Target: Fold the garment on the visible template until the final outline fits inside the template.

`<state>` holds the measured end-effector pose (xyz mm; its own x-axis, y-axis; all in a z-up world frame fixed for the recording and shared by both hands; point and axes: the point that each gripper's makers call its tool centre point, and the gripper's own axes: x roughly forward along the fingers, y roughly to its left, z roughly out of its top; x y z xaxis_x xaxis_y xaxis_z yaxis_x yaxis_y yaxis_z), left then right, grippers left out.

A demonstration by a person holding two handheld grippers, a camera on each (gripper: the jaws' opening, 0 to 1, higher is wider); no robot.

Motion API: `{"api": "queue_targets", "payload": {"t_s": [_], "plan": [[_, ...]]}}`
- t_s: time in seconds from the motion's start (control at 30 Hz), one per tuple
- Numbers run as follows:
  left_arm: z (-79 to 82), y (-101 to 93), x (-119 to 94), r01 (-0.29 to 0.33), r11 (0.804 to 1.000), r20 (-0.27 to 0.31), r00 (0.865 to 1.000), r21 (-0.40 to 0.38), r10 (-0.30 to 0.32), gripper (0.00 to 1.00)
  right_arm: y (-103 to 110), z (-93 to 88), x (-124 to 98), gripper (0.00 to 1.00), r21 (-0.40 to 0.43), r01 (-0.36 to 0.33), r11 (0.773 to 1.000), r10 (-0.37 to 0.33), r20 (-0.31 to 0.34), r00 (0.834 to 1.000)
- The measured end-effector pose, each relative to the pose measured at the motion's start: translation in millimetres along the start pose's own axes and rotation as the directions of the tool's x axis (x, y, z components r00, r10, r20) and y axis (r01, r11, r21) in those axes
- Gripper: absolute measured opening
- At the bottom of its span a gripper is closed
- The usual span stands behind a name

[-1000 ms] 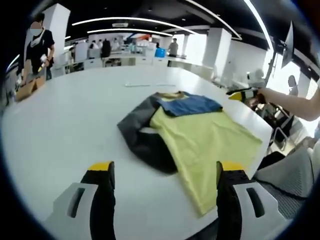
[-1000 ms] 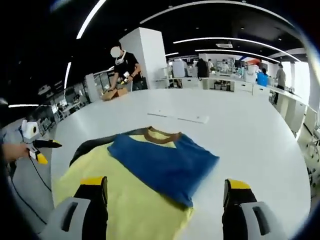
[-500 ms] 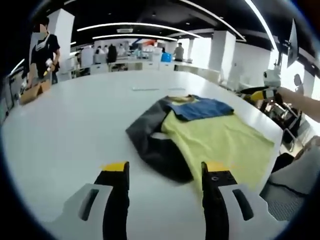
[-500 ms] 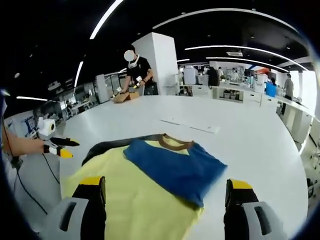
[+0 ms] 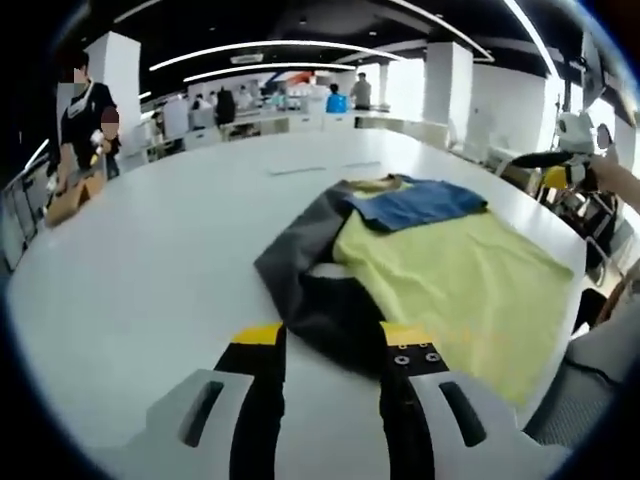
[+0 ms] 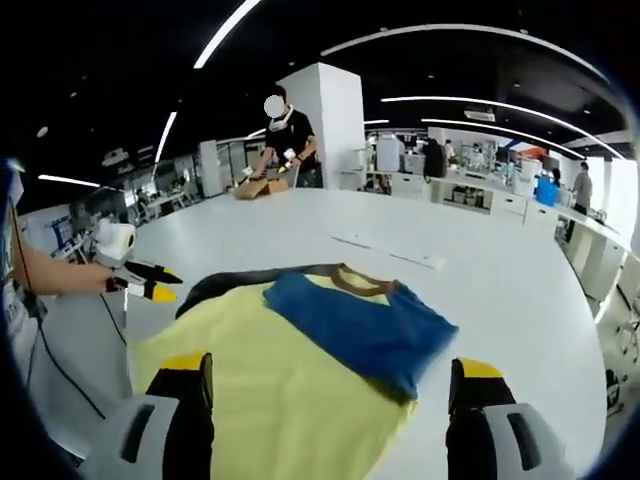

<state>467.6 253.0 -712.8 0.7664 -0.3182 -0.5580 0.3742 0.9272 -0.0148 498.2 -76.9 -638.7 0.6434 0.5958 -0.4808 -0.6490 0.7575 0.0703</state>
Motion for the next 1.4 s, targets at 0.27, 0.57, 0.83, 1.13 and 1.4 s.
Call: {"api": "queue_targets", "payload": {"t_s": [0.27, 0.57, 0.83, 1.13, 1.4], "plan": [[-1.8, 0.0, 13.7, -0.021, 1.0, -0.007, 1.0, 0.016, 0.021, 0.3, 10.2, -5.7, -6.3, 0.96, -0.01, 0.0, 1.0, 0.0, -0.006, 1.0], [-20.1, 9.5, 21.7, -0.096, 0.994, -0.105, 0.989, 0.053, 0.101, 0.23, 15.8, -11.4, -8.0, 0.94, 0.011, 0.011, 1.0, -0.011, -0.014, 1.0], [-24.3, 13.2, 19.1, -0.122, 0.992, -0.101, 0.987, 0.029, 0.124, 0.01, 14.2, -15.0, -11.3, 0.91, 0.029, 0.036, 0.999, -0.036, -0.014, 0.999], [-21.0, 19.6, 12.7, -0.113, 0.994, -0.082, 0.99, -0.013, 0.111, 0.0, 14.2, -17.6, -12.7, 0.91, 0.042, 0.046, 0.998, -0.045, -0.019, 0.999], [-3.8, 38.1, 3.1, -0.126, 0.992, -0.047, 0.991, 0.008, 0.126, 0.0, 14.4, -17.3, -13.7, 0.91, 0.042, 0.048, 0.998, -0.047, -0.018, 0.999]]}}
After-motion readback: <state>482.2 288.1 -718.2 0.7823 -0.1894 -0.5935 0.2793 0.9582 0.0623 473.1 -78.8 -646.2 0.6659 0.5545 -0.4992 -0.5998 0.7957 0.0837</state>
